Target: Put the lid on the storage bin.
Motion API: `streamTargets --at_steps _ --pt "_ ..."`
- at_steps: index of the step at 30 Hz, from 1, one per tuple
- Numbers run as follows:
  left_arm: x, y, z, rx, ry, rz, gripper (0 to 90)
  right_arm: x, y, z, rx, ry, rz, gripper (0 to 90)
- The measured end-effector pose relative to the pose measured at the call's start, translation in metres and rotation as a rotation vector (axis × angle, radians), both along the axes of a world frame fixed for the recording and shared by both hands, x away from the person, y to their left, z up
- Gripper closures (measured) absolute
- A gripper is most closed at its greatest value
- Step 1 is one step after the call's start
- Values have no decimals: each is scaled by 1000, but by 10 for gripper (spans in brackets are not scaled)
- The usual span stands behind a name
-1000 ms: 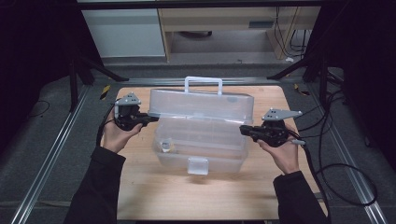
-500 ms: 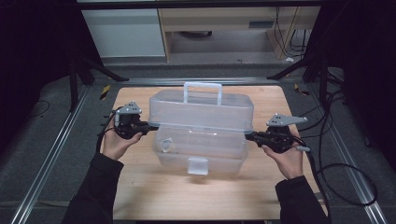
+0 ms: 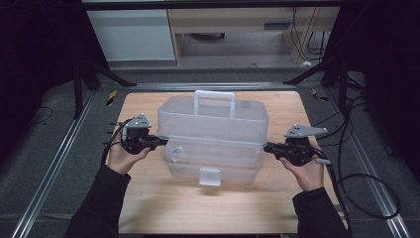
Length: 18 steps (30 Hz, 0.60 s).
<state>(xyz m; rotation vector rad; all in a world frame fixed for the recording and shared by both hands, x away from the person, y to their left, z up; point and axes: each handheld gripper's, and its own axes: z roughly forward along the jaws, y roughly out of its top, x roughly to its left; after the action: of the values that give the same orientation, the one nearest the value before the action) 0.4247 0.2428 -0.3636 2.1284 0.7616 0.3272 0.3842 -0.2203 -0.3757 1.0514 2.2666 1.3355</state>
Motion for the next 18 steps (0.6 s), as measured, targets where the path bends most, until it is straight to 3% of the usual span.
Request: streamTargets --at_steps 5,18 --pt "-2 9 1 -24 4 13 892 0 0 -1 -1 1 0 879" --pt "-7 16 -14 17 28 30 890 -1 0 -9 -43 30 2 871"
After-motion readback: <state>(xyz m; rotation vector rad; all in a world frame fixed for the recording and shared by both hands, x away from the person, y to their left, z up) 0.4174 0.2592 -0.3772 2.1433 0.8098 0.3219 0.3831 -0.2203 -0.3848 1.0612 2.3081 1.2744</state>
